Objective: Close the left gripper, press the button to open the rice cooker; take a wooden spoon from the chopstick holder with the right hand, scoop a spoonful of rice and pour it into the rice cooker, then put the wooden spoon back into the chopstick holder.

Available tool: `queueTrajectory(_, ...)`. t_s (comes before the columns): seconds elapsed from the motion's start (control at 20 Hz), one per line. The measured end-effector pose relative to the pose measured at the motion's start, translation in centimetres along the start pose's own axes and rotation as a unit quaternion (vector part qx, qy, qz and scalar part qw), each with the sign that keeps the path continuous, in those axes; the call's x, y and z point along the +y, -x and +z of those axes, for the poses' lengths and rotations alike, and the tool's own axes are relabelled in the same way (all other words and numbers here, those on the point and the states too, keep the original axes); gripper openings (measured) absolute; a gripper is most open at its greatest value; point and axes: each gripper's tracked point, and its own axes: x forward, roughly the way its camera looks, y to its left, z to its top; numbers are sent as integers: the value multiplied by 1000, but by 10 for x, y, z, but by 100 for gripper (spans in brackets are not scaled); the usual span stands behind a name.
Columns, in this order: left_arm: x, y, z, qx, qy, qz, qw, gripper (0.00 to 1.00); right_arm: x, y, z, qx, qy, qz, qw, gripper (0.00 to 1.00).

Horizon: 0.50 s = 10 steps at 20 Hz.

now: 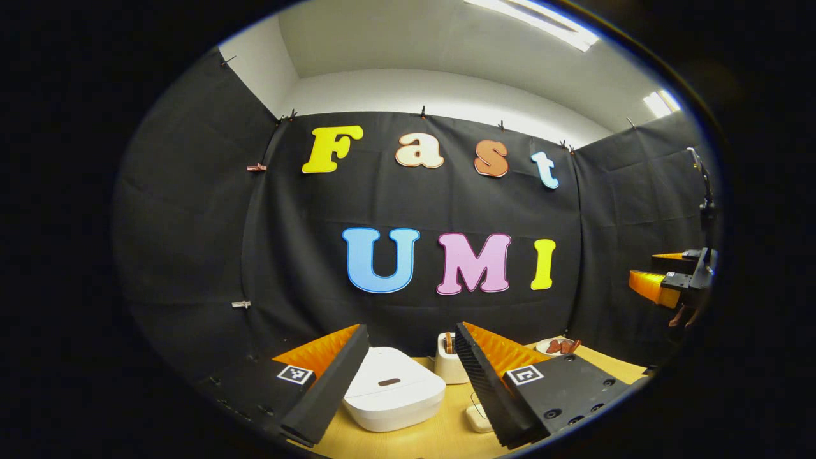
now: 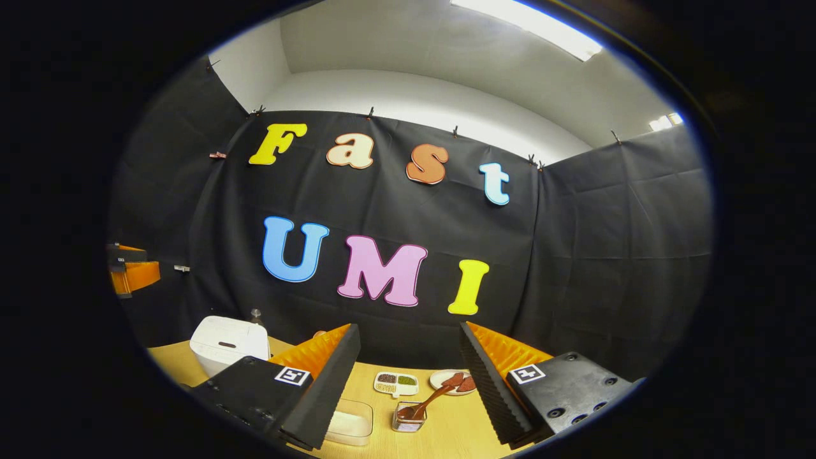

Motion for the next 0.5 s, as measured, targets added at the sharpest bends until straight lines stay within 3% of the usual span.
queueTrajectory(0.15,-4,-2,2,0,-5,-16,1000,92,4,0,-1,4,0,10,1000,97)
queueTrajectory(0.3,-9,-3,1,8,1,-37,999,79,3,2,-2,6,6,13,1000,97)
queueTrajectory(0.45,-23,-5,-13,40,4,-85,996,50,1,5,-1,4,15,11,1000,95)
queueTrajectory(0.5,-25,-7,-18,55,2,-97,994,36,0,6,-1,4,18,9,1000,95)
